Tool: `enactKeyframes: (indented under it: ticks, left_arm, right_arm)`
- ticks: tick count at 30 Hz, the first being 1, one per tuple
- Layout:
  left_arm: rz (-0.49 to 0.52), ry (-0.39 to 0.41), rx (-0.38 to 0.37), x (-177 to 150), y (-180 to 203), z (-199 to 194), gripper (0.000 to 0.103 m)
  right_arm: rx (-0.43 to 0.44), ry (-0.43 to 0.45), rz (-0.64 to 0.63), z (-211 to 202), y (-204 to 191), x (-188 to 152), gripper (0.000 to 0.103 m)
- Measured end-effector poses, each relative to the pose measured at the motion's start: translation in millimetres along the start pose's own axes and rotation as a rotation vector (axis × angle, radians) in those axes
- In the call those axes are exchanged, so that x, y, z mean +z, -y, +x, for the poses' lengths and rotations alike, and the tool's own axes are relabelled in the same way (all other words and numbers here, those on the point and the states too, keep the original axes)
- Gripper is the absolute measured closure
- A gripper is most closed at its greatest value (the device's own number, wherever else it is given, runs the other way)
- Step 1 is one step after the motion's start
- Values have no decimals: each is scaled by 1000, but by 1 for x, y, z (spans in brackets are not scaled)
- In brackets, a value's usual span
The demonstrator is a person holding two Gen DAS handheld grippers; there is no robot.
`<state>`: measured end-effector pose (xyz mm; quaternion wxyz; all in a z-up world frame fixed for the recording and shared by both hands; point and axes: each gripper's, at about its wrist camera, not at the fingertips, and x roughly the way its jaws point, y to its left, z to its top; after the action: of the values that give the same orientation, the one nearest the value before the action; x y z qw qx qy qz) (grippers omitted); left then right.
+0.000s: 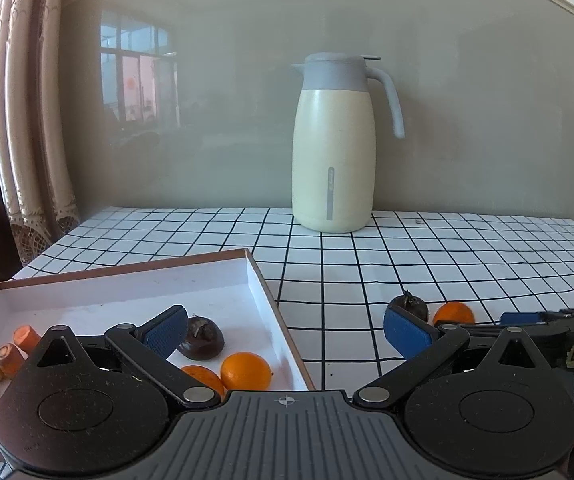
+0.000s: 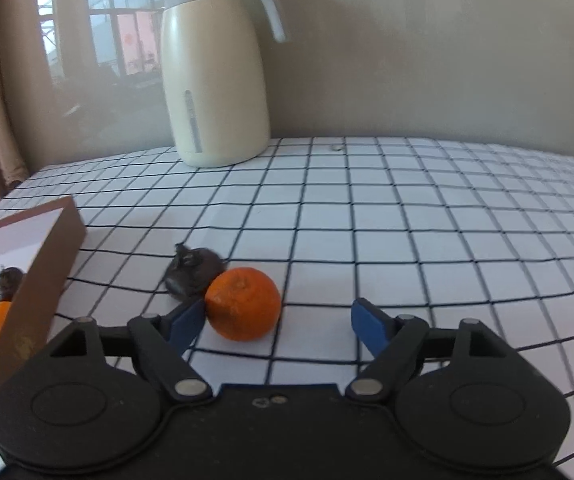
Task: Organize fruits
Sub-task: 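Move both open tools back toward the last mangosteen and orange, then grasp the dark mangosteen with the left tool while the right tool grasps the orange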
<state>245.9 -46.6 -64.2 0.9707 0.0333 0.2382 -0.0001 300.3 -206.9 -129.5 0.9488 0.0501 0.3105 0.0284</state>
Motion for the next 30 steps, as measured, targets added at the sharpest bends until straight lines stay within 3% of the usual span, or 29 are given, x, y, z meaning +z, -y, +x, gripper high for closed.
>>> enactKeyframes:
  ticks: [8,12,21,30]
  left_arm:
    - [22,-3,-34,2,16,7,0]
    - [48,-8,-60,4,33,15,0]
    - [84,-8,-70,8,61,39,0]
    - [64,-24,-42,12,51,51,0]
  right_arm:
    - [-84,12,75,-10,43,-6,30]
    - [-17,36,138,-16,57,-4,33]
    - [81,41,112,-9,49,2,34]
    - [14,-2,53,15,36,8,37]
